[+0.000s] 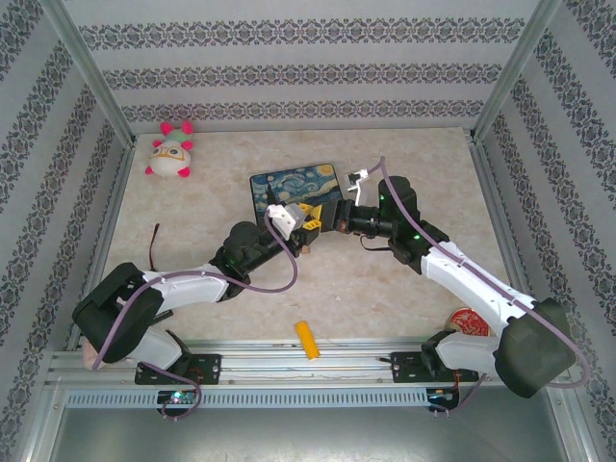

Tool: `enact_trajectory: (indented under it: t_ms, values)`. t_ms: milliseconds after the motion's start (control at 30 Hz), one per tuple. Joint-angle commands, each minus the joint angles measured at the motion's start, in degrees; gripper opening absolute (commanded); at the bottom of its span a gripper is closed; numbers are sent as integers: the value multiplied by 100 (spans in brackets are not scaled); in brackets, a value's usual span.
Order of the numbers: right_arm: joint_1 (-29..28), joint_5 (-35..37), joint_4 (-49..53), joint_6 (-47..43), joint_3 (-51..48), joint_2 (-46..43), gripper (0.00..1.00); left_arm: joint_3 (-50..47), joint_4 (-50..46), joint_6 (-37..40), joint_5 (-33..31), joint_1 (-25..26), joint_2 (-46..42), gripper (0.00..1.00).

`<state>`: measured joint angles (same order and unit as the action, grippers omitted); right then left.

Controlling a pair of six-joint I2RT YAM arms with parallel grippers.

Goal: Unlock the padlock with the key

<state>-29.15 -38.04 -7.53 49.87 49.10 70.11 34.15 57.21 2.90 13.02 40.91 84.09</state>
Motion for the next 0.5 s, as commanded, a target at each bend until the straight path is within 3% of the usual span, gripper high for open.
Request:
enact_trajectory:
  t_ms: [0, 300, 467]
  values:
    - [-82, -81, -213, 76, -50, -146, 0, 131, 279, 96, -15, 75, 20, 31]
    - [-91, -73, -189, 60, -56, -107, 0, 56, 66, 239, -300, 71, -142, 0]
    - [-91, 2, -30, 19, -33, -146, 0, 57, -289, 609, -521, 75, -346, 0]
